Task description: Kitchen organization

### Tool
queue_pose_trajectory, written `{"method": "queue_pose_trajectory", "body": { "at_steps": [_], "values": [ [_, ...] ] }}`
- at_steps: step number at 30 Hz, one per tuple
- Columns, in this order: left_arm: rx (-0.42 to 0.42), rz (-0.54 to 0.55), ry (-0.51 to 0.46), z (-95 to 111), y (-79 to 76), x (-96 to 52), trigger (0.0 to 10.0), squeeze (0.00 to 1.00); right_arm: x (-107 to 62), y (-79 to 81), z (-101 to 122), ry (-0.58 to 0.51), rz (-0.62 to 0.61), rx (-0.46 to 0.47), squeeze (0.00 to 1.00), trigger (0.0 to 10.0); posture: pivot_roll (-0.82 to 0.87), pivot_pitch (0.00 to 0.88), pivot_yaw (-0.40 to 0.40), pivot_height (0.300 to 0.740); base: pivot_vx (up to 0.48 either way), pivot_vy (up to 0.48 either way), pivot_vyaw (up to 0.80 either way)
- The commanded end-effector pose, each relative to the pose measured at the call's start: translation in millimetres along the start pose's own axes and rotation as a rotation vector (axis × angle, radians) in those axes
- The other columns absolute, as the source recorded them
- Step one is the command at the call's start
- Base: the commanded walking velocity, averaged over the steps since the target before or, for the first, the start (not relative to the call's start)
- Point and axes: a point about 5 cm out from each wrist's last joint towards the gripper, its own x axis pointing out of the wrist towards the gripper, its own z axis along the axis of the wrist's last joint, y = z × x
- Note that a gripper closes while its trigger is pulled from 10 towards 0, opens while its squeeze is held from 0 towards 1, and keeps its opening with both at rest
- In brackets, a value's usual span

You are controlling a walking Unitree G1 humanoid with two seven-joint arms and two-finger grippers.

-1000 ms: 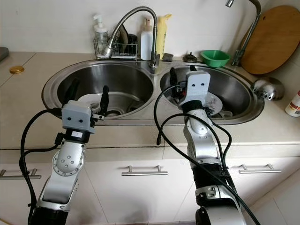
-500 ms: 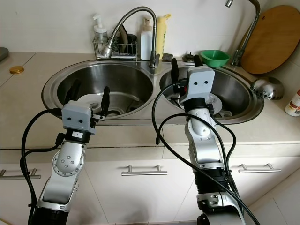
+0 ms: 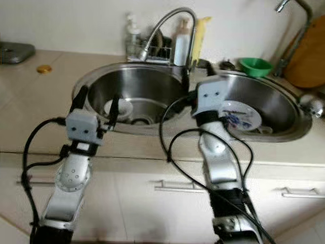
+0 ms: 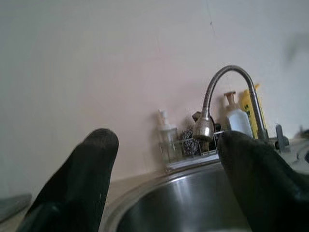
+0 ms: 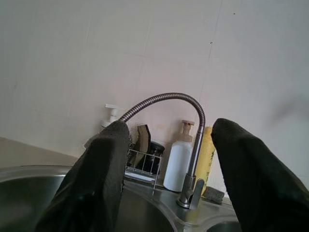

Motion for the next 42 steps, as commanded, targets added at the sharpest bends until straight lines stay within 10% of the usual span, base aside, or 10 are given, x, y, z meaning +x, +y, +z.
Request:
{"method": "queue_pose_trajectory", "body": {
  "at_steps": [1,18,42],
  "values": [
    [-0.022,-0.02,-0.018,4.4,-7.2,1.5,10.0,0.0,-2.6,-10.2,0.7,0.004,-0.033,-0.024,0.0,10.0,0.04,0.0,-0.055,0.74,0.0,0.48,0.0],
    [-0.03,-0.03,-0.024,3.8,-10.3,1.2,10.0,0.0,-11.8,-11.9,-4.4,0.037,-0.047,-0.054,0.0,10.0,0.03,0.0,-0.052,0.74,0.0,0.456,0.0],
    [-0.007,-0.063,-0.04,3.8,-14.4,-0.5,10.0,0.0,-30.0,-16.3,-12.0,0.09,-0.079,-0.043,0.0,10.0,0.02,0.0,-0.046,0.74,0.0,-0.299,-0.63]
  ]
}}
